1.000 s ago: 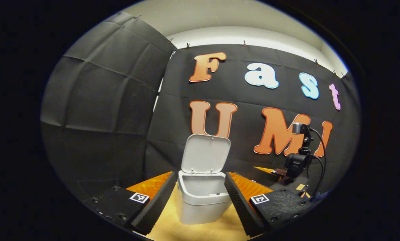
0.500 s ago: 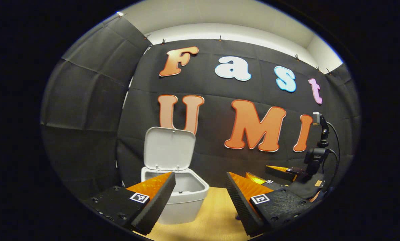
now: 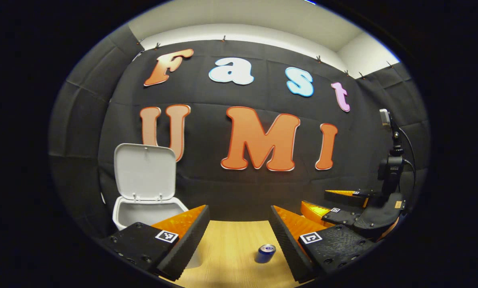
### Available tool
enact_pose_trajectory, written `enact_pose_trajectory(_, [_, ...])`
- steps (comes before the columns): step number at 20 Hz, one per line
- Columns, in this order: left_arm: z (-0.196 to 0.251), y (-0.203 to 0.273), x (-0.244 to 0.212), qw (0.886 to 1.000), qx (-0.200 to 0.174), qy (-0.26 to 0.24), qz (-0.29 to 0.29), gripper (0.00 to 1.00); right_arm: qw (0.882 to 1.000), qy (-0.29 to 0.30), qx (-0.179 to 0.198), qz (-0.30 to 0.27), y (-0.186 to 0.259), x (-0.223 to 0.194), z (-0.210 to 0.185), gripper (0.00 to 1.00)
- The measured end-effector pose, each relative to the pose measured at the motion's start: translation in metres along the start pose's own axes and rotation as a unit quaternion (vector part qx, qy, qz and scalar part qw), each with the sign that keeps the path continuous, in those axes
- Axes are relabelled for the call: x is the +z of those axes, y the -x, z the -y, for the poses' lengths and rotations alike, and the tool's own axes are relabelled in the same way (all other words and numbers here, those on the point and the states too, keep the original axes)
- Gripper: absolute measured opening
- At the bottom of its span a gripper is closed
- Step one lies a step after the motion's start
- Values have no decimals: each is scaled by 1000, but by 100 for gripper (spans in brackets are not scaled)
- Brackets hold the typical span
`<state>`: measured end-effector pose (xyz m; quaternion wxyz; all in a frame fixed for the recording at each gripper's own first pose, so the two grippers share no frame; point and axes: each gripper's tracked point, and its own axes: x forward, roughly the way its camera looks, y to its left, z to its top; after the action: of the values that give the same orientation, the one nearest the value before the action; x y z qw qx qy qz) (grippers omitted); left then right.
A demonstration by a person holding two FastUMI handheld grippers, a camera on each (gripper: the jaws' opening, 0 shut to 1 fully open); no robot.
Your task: Press the lid of the desktop garbage bin to open it, pick up the crumpled paper on the desktop and throw it into the bin, then pick up the pop can on the desktop and drop it into the bin, and finally close the garbage bin lid.
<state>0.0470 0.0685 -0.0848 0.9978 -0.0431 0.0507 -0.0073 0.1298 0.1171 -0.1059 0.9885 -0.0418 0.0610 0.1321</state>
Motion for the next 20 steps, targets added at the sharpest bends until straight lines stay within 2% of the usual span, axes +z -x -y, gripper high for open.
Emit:
enact_pose_trajectory(5, [40,-22,-29,999,-45,-3,-20,94,999,-5,-36,-7,19,-4,33,93])
enact_pose_trajectory(8, [51,-34,-54,998,-54,-11,-31,94,998,-10,-55,-9,29,-5,48,93])
enact_pose_trajectory(16, [78,-62,-158,991,-79,-29,-106,94,995,6,-91,-31,54,-16,72,93])
enact_pose_trajectory(20, [80,-77,-222,983,-76,-42,-161,96,993,8,-106,-45,62,-21,81,93])
